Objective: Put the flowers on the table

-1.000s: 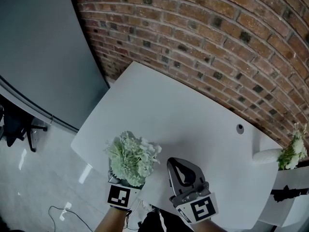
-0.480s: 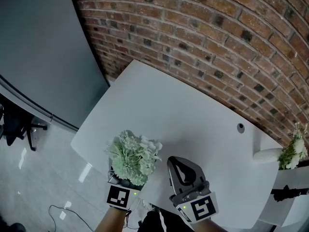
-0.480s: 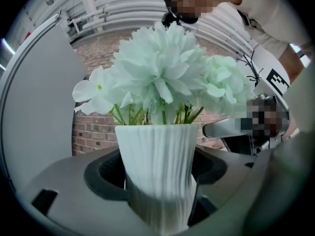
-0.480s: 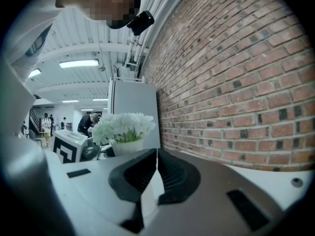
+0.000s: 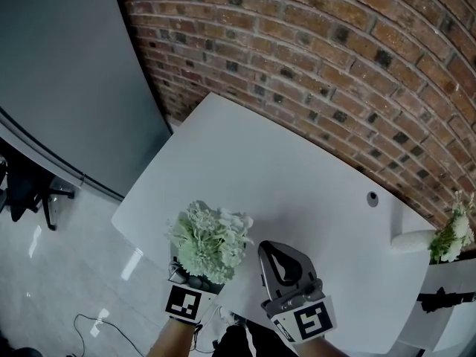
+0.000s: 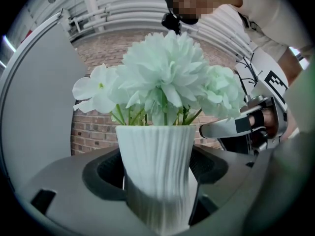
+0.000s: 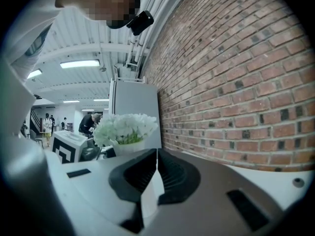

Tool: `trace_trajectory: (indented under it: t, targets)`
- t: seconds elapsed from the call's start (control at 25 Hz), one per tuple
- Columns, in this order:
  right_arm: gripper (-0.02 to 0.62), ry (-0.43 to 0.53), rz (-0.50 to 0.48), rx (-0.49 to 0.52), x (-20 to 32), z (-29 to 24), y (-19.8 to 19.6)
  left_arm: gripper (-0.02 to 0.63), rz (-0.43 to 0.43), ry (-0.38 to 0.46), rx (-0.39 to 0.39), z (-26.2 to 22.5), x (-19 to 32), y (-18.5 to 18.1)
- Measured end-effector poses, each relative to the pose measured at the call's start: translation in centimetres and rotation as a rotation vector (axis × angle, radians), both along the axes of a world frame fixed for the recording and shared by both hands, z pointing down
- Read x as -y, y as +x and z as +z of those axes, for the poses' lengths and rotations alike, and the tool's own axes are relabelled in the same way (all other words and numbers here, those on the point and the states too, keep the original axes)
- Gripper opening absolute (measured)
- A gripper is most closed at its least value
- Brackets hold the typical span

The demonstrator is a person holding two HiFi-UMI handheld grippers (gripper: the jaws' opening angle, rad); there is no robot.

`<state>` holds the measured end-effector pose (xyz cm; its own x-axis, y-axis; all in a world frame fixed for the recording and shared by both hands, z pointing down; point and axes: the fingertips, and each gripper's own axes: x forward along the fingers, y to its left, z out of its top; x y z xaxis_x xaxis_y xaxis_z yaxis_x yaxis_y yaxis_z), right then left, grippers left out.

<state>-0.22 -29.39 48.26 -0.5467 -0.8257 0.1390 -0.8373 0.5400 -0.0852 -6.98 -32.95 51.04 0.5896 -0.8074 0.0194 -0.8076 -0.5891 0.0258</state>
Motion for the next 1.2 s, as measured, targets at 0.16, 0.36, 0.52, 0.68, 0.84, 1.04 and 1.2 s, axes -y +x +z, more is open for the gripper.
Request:
trace_trajectory:
  t: [0.16, 0.36, 0.52, 0.68, 0.84, 1.04, 1.2]
  targets:
    - [0.020, 0.006, -0.010, -0.012, -0.10, 0.01, -0.09, 0.376, -0.003, -0.001, -0.003, -0.03, 0.02, -0.11]
    - [0.020, 0.005, -0.012, -0.008, -0.30, -0.05, -0.18, 0.384, 0.005, -0.001, -0.009, -0.14, -0.12, -0.04]
    - [0.020, 0.003, -0.012, -0.008, -0.46, 0.04, -0.14, 0.394, 0.006, 0.000, -0.012, -0.11, -0.24, 0.02]
    - [0.020, 0.004, -0.014, -0.010, -0.56, 0.04, -0.33, 0.399, 0.006, 0.002, -0.015, -0.10, -0.27, -0.09]
    - [0.020, 0.006, -0.015, -0.008, -0.57, 0.06, -0.44, 0.400, 0.008, 0.004, -0.012, -0.04, -0.26, -0.22]
    - [0.020, 0.005, -0.017, -0.011, -0.59, 0.05, -0.52, 0.400, 0.005, 0.005, -0.016, -0.04, -0.31, -0.33]
    - [0.020, 0.005, -0.016, -0.013, -0.56, 0.18, -0.54, 0.400, 0.006, 0.003, -0.019, 0.10, -0.41, -0.38]
